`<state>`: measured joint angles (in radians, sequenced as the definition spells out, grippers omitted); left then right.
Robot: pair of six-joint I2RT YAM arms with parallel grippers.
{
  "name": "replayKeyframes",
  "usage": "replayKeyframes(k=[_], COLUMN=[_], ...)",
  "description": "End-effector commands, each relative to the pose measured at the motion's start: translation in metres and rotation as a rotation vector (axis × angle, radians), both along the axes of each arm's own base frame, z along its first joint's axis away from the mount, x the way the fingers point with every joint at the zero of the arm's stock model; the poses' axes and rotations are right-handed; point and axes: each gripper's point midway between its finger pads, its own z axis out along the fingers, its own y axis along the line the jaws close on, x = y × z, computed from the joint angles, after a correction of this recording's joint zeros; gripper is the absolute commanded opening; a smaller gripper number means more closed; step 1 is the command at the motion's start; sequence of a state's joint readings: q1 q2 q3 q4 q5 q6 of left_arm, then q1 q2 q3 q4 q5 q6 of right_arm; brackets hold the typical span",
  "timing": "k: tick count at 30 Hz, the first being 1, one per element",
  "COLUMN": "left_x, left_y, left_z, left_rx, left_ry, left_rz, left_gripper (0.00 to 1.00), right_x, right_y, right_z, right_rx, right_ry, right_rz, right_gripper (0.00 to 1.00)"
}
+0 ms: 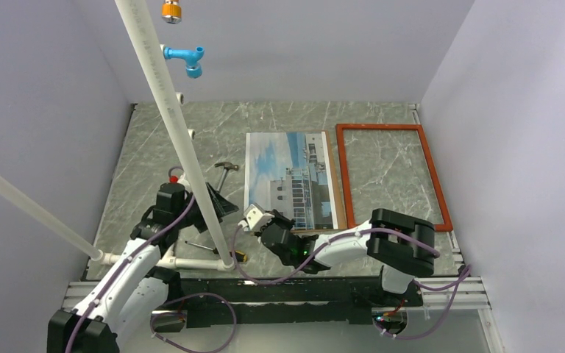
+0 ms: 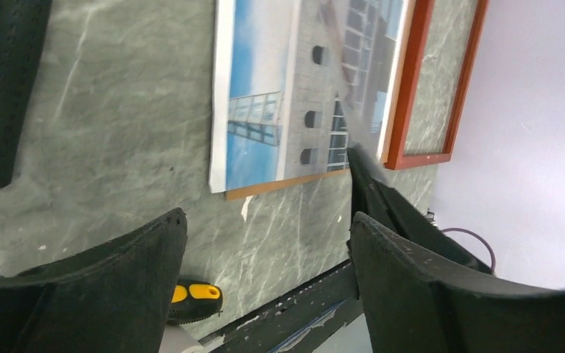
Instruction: Take the photo out of the frame
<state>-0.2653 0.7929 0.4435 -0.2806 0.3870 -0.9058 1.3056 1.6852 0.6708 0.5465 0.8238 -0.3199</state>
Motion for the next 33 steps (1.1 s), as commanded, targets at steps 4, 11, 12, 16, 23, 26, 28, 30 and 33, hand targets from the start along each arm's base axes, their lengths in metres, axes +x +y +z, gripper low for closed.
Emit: replayKeyframes(k=[4, 11, 12, 16, 23, 26, 28, 30, 33], left_x=[-0.012, -0.003, -0.002, 0.004, 0.010, 0.011, 0.013, 0.017, 0.021], left_y=[0.006, -0.012, -0.013, -0.017, -0.038, -0.052, -0.058, -0.060, -0.060], left_z=[-0.035, -0.042, -0.045, -0.055, -0.068, -0.070, -0.072, -0.070, -0.065], left_rx=[-0.019, -0.083, -0.078, -0.061, -0.075, -0.100, -0.111, -0.113, -0.114], left_ry=[0.093, 0.032, 0.039, 0.050, 0.089, 0.098, 0.104, 0.100, 0.087], left_rz=[0.038, -0.058, -0.078, -0.106, -0.175, -0.205, -0.214, -0.208, -0.193], left_gripper=[0.73, 0.62, 0.61, 0.60, 0.65, 0.64, 0.61, 0.59, 0.52], right_x=[0.006, 0.008, 0.008, 0.007, 0.007, 0.007, 0.007, 0.006, 0.007], right_y=[-0.006, -0.009, -0.008, -0.007, -0.005, -0.004, -0.004, -0.004, -0.005], right_z=[0.016, 0.020, 0.020, 0.020, 0.017, 0.016, 0.016, 0.016, 0.016], right_rx=[0.146, 0.187, 0.191, 0.192, 0.185, 0.185, 0.184, 0.184, 0.183], right_ry=[0.049, 0.071, 0.074, 0.079, 0.091, 0.093, 0.093, 0.093, 0.095], right_rz=[-0.015, -0.005, -0.003, 0.003, 0.014, 0.016, 0.018, 0.018, 0.018], right_gripper=[0.00, 0.00, 0.00, 0.00, 0.00, 0.00, 0.00, 0.00, 0.00])
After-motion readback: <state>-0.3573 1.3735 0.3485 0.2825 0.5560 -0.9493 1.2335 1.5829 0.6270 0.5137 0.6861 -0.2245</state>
